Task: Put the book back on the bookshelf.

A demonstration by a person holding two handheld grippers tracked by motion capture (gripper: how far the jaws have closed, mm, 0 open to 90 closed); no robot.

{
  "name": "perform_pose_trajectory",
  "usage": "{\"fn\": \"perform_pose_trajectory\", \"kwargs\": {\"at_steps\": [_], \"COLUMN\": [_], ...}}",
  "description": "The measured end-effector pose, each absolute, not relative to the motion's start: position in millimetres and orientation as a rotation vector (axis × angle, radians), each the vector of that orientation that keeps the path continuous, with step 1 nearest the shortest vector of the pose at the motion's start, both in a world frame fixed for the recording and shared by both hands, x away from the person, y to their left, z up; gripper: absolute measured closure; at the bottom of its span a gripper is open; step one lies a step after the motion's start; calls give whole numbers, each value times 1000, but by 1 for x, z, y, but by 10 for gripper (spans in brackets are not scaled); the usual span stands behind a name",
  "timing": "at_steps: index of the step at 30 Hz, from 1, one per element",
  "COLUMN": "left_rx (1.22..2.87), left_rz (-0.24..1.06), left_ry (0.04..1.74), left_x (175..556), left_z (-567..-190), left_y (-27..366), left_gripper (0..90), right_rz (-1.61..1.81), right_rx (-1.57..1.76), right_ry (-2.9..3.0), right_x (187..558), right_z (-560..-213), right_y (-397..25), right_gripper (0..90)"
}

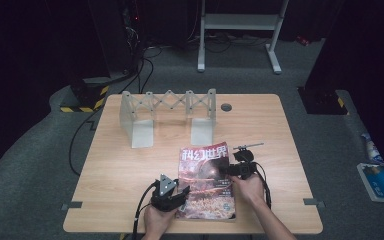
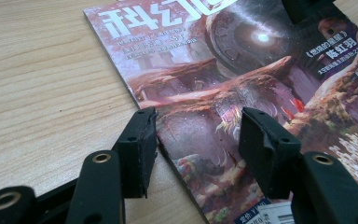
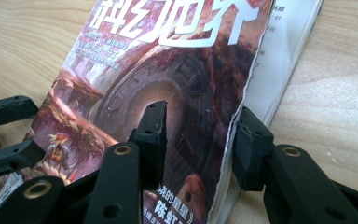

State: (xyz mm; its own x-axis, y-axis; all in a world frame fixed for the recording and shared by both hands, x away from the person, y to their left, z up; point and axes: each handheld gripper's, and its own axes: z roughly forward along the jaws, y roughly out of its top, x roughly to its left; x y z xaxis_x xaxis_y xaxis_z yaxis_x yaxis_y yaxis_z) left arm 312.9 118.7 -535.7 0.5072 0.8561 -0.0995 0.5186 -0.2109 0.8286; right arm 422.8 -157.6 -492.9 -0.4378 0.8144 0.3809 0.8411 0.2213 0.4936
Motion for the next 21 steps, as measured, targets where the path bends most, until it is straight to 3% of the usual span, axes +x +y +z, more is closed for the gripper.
{"fn": "perform_pose_trajectory", "kwargs": {"at_steps": [7,14,20,21], "left_rx": [1877,1875,1873,1875], "left_rz": [484,483,474,474], "left_ry": [1140,1142,1147,1146], "left_x": [313,313,314,314], "left_z": [-536,-536,-536,-536], "left_y": [119,119,119,120], "left_gripper": [466,466,462,458], "right_rz": [-1029,-1025,-1037,-1030], "right_rx": [-1614,-1588,-1592,-1598], "right_ry": [-2434,-2465,-2451,-2457], "right_x": [418,416,414,412], "right_z": [-494,-492,-493,-493], "right_y": [-152,-149,-149,-150], "right_gripper": [541,542,580,624]}}
